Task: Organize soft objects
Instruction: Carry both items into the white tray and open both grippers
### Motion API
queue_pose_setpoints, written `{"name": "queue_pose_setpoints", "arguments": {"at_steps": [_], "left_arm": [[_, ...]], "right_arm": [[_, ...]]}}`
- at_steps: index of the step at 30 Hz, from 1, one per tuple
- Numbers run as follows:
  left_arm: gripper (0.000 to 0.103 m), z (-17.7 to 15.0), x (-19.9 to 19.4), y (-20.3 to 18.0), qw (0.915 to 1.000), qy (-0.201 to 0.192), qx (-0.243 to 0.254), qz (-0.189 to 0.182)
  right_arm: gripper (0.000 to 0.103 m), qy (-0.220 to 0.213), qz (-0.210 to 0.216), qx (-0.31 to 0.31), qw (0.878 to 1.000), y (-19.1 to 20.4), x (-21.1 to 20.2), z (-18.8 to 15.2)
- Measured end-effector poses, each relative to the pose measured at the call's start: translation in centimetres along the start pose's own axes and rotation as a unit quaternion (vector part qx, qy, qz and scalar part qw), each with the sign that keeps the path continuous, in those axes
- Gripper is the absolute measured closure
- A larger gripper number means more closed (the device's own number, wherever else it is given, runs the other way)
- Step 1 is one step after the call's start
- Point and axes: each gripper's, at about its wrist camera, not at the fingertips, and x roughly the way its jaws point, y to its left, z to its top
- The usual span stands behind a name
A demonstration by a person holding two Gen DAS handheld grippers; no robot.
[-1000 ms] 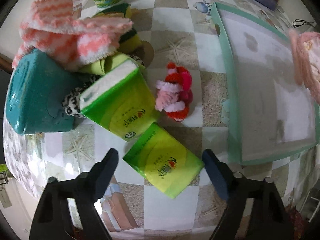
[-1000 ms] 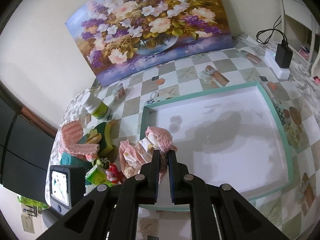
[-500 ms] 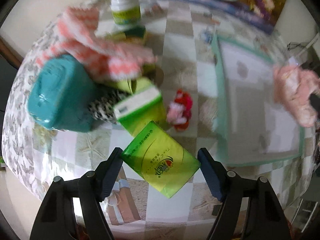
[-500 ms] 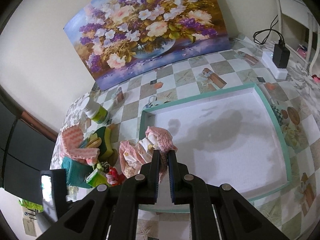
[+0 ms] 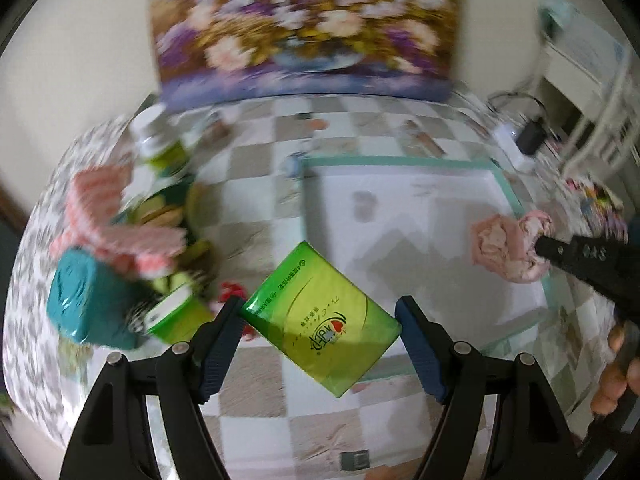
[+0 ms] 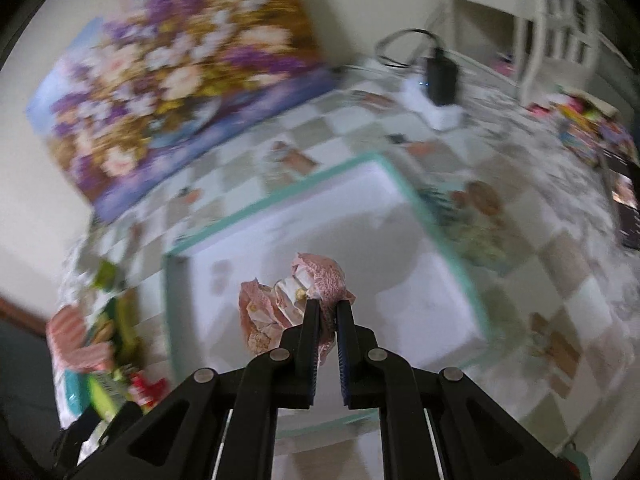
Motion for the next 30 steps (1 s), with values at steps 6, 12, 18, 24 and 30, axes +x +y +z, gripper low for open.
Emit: {"name": "queue_pose_setpoints", "arguments": {"at_steps": [6, 12, 18, 24, 30], "left_arm": [[0.025, -0.6, 1.1, -3.7, 0.9987, 0.007, 0.050, -0.007], [0.025, -0.8, 2.0, -5.5, 0.9971, 0.010, 0.074, -0.012], [0.023, -0.5, 1.8, -4.5, 0.9987, 0.014, 0.044, -0.023], [0.022, 0.0, 2.2, -2.0, 0.9984, 0.041, -0.025, -0.028], [0.011, 0.2, 2.3, 2.0, 0.9920, 0.057, -0.113, 0.005]], "right_arm": [[0.094, 0.009, -0.044, 0.034, 0.998, -3.4, 0.7, 0.2], [0.092, 0.029, -0.067, 0.052, 0.996, -4.9, 1.4, 0.1], [0.078, 0.054, -0.073, 0.045, 0.995, -4.6, 2.2, -0.2], [0.055, 0.059, -0.090, 0.015, 0.994, -3.4, 2.6, -0.5], [0.038, 0.048, -0.113, -0.083, 0.989, 0.7, 2.6, -1.4]]}}
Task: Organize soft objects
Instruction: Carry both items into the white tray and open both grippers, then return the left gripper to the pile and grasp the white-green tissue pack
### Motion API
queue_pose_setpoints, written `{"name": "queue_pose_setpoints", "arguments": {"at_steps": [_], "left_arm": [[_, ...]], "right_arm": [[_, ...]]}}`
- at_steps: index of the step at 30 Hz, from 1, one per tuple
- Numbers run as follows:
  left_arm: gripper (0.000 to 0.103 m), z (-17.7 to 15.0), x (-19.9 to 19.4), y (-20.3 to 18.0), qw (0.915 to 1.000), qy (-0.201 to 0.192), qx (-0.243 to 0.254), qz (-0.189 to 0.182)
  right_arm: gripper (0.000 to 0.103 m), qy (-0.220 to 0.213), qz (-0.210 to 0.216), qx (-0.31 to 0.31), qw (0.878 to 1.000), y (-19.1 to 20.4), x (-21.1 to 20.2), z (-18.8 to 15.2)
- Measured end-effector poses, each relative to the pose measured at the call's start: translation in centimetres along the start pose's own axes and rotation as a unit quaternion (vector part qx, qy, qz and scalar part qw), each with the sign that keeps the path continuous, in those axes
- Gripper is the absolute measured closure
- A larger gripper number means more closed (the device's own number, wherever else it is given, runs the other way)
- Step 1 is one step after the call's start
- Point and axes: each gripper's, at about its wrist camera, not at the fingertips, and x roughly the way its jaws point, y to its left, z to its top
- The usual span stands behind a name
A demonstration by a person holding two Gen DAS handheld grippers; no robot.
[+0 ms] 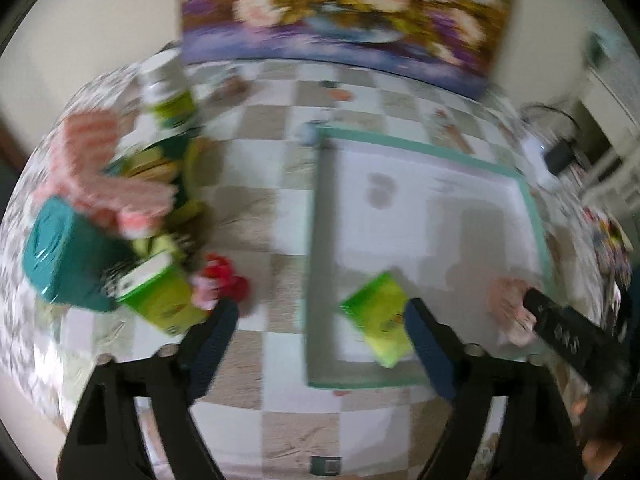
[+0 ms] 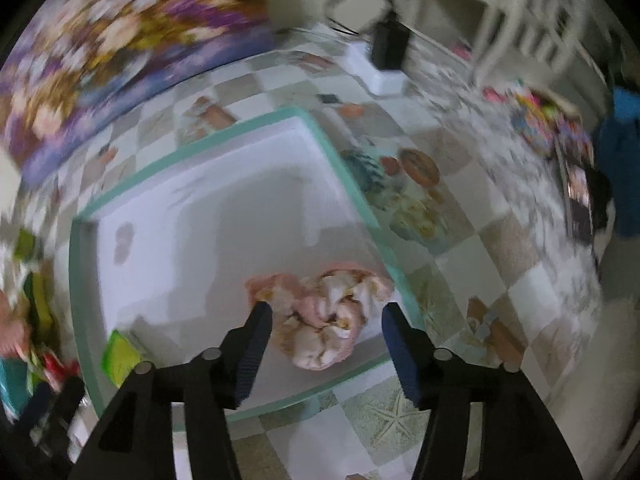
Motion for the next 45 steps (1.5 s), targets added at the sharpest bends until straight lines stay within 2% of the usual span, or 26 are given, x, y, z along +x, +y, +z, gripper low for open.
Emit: {"name": "queue_pose_setpoints", "arguments": {"at_steps": [2, 7, 11, 17, 18, 20, 22, 26, 36, 45], "left_arm": [[0.010, 0.1, 0.1, 1.4, 0.9994, 0.007, -0.032, 0.006], [0.010, 0.3, -0.4, 3.8, 0.9964, 0.007, -0.079, 0.030], [0.010, 0.4, -1.5, 6.1, 0.9923, -0.001, -0.122, 0.023], [0.010, 0.1, -1.9, 11.0, 0.9785, -0.005, -0.204, 0.032], [0.009, -0.1, -1.8, 11.8, 0.9755, -0.003, -0.218, 0.031], [0.001, -0.3, -1.4, 13.0, 0.9711, 0.004, -0.237, 0.031], [0.001, -0.6, -1.1, 13.9, 0.9671, 0.010, -0.252, 0.033], [0.001, -0.8, -0.4, 14.7, 0.9631, 0.019, -0.266, 0.034], [0.001, 0.3, 2.2, 14.3, 0.9628, 0.050, -0.266, 0.003], [0.001, 1.0, 3.4, 14.4, 0.9613, 0.049, -0.271, -0.006]], "right_arm": [[0.033, -0.007, 0.003, -0.023, 1.000, 1.2, -0.4, -0.2], [0.032, -0.015, 0.034, -0.066, 0.997, 4.1, -1.2, -0.8], [0.031, -0.025, 0.053, -0.084, 0.995, 5.9, -2.1, -1.4], [0.025, -0.037, 0.091, -0.109, 0.989, 8.9, -3.3, -2.1], [0.021, -0.035, 0.100, -0.111, 0.988, 9.5, -3.4, -2.3], [0.014, -0.031, 0.118, -0.118, 0.985, 10.8, -3.4, -2.7], [0.008, -0.030, 0.129, -0.132, 0.982, 12.2, -3.4, -3.1], [0.001, -0.035, 0.137, -0.149, 0.979, 14.4, -3.5, -3.9], [0.000, -0.045, 0.130, -0.197, 0.971, 17.3, -2.7, -4.7], [0.000, -0.044, 0.127, -0.205, 0.969, 18.0, -1.6, -4.0]]}}
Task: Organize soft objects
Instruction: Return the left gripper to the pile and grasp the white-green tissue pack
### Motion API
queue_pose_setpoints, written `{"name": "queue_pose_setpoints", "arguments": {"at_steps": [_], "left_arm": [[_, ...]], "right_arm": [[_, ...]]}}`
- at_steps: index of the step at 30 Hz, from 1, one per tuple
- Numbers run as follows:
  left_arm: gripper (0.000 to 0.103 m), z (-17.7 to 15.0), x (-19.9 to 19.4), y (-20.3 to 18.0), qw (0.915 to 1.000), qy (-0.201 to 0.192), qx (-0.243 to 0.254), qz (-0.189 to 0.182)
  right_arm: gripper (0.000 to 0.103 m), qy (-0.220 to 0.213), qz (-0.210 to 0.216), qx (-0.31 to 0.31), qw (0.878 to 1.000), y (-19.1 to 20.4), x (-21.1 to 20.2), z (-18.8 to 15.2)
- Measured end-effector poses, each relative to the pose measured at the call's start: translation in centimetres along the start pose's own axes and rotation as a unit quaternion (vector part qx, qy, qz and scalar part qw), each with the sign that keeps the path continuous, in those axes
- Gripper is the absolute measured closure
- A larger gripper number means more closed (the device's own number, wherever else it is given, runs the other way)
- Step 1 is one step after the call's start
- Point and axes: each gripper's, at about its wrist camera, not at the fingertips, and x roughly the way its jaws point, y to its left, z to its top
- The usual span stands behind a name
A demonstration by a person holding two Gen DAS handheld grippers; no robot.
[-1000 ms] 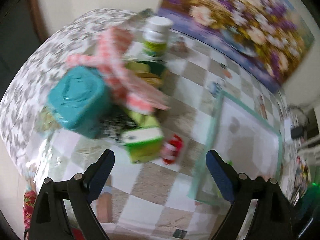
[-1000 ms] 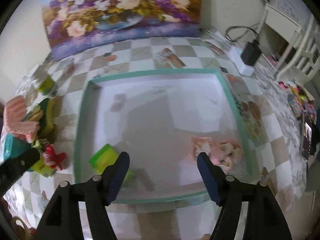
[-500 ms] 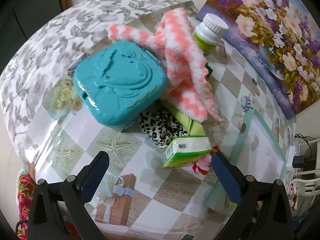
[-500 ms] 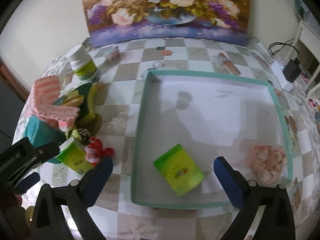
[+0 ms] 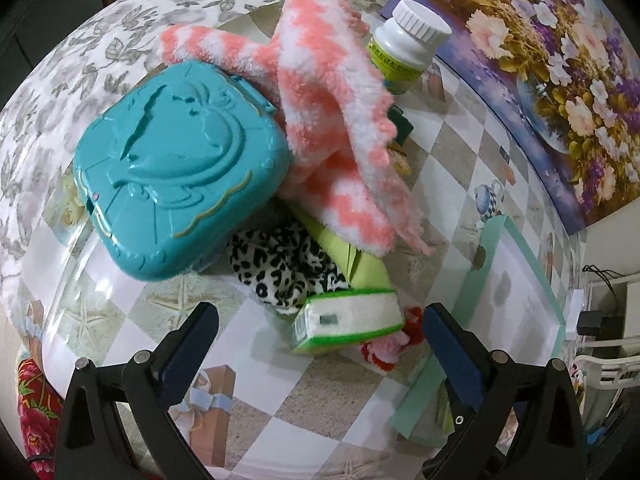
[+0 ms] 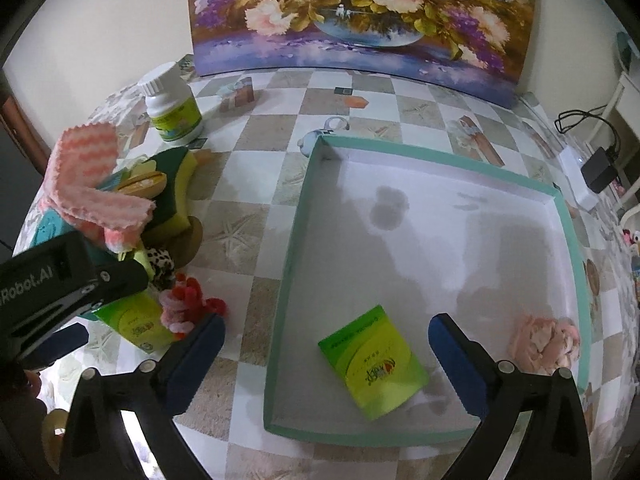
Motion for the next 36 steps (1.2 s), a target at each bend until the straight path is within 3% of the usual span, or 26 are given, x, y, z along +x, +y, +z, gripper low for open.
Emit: {"name": "queue_pose_setpoints", "arguments": {"at_steps": [4, 7, 9, 11, 21, 29, 36], "left_arm": [[0.006, 0.2, 0.0, -0.3, 1.0000, -0.002, 0.004, -0.006], [0.029, 0.2, 0.3, -0.6, 0.9999, 0.002, 0.014, -0.001], [0.036, 0.2, 0.5, -0.5, 0.9999, 0.007, 0.011, -0.009], [0.051, 0.1, 0.3, -0.4, 0.9998, 0.003, 0.011, -0.013], [0.052, 0.0, -0.2, 0.8, 0.9999, 0.010, -0.001, -0.006], [0.052, 0.1, -1.1, 3.7, 0.9990, 0.014, -0.042, 0.011], [0.052, 0.2, -2.2, 6.1, 0.9971, 0.003, -0.068, 0.034]], "right_arm": [[0.000, -0.004, 0.001, -0.017, 1.000, 0.7, 0.3, 0.3], [0.000, -0.007, 0.005, -0.026, 1.000, 1.1, 0.4, 0.4], [0.000, -0.009, 0.008, -0.029, 0.999, 1.2, 0.3, 0.5], [0.000, -0.010, 0.007, -0.030, 0.999, 1.3, 0.3, 0.5], [0.000, -0.012, 0.022, -0.048, 0.999, 2.2, 0.5, 0.3], [0.001, -0.023, 0.069, -0.086, 0.994, 4.8, 0.6, 0.4], [0.018, -0.006, 0.090, -0.124, 0.988, 6.7, 1.6, -0.2]]}}
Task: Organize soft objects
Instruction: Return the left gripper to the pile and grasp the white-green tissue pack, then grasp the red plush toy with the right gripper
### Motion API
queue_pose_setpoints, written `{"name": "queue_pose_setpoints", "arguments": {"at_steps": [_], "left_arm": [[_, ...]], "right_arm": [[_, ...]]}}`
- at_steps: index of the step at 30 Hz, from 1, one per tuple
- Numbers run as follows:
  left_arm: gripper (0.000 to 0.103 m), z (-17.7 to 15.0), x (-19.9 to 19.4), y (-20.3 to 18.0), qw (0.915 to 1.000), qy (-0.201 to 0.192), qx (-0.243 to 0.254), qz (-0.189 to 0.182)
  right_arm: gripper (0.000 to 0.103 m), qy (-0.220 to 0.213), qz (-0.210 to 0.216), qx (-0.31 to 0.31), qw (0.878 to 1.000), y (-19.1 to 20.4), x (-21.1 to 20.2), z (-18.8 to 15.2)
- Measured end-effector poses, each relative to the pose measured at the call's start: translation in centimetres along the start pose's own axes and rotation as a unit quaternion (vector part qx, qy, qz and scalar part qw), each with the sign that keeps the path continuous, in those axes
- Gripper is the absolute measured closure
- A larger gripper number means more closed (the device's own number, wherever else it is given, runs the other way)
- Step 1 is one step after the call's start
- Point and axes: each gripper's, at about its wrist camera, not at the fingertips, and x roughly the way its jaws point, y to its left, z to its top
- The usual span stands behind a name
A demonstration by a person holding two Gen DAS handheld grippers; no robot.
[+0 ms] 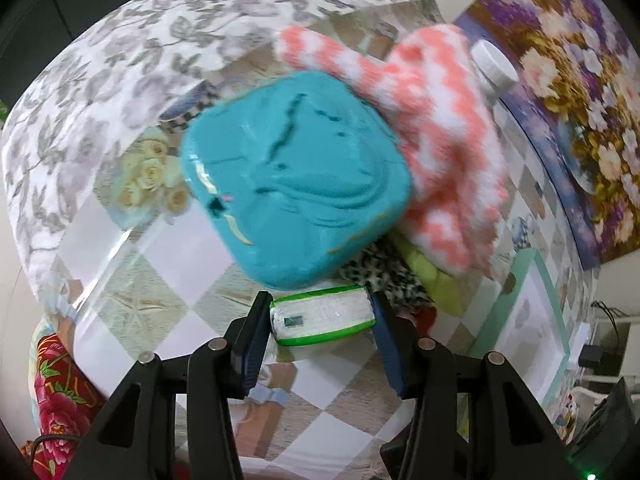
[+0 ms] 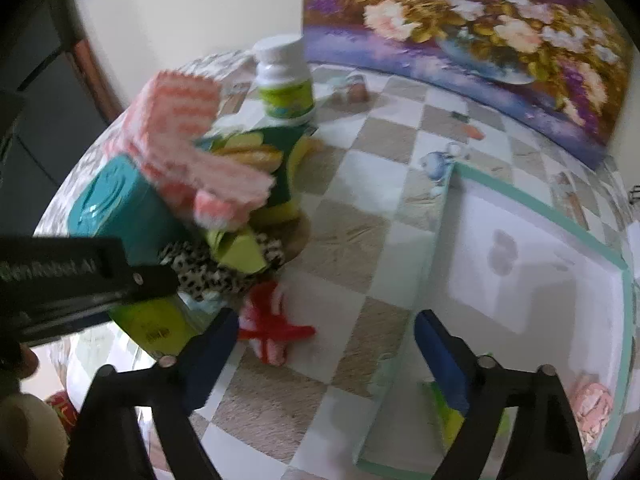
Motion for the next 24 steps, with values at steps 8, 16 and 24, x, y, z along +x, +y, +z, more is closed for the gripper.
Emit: {"name": "queue_pose_setpoints", "arguments": {"at_steps": [8, 16, 24], "left_arm": [[0.052, 0.2, 0.1, 1.1, 0.9999, 0.004, -0.012, -0.007], [0.052, 0.1, 0.4, 0.7, 0.9999, 0.004, -0.013, -0.006], [0.052, 0.2, 0.3, 1.0, 0.9998, 0.005, -0.015, -0.009]], "right_arm": [[0.041, 0.025, 0.008, -0.034, 0.999, 1.6, 1.6, -0.4], [0.073, 0.042, 0.014, -0.049, 0.998, 2.5, 2.5, -1.0], [0.079, 0.041, 0.027, -0.025, 0.998, 1.6, 1.9, -1.0]]}}
